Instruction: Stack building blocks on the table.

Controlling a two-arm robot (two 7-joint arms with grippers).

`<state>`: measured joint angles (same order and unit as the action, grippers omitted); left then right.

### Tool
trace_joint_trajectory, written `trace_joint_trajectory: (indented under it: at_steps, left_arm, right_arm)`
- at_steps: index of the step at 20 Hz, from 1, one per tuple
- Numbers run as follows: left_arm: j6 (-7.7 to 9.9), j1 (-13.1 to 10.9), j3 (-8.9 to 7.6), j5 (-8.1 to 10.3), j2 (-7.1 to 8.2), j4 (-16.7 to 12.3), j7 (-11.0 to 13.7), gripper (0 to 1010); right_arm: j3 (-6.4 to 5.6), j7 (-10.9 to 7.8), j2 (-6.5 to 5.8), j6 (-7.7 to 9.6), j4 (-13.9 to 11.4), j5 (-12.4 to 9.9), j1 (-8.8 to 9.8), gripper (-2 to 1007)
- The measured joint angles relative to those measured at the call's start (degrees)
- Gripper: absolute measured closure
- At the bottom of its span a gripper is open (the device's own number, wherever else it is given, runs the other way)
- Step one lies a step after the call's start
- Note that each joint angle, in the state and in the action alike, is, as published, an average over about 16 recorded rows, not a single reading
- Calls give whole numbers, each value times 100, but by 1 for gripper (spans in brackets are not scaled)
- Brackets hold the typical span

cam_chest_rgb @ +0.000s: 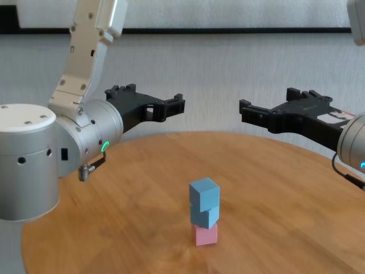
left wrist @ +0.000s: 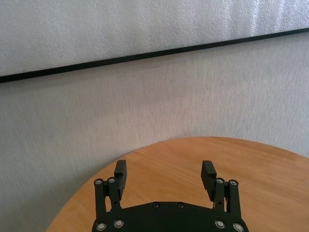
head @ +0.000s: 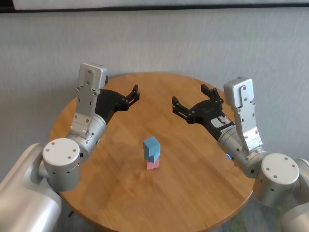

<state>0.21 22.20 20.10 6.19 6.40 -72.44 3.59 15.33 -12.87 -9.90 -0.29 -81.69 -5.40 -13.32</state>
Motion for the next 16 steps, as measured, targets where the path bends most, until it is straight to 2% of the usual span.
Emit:
trace_joint_trajectory:
  at_steps: [16]
  left_arm:
    - [-37,9,15,-5,6,22,-23,10]
  right_arm:
    - [8,7,0,-15,6,-5,-8,5]
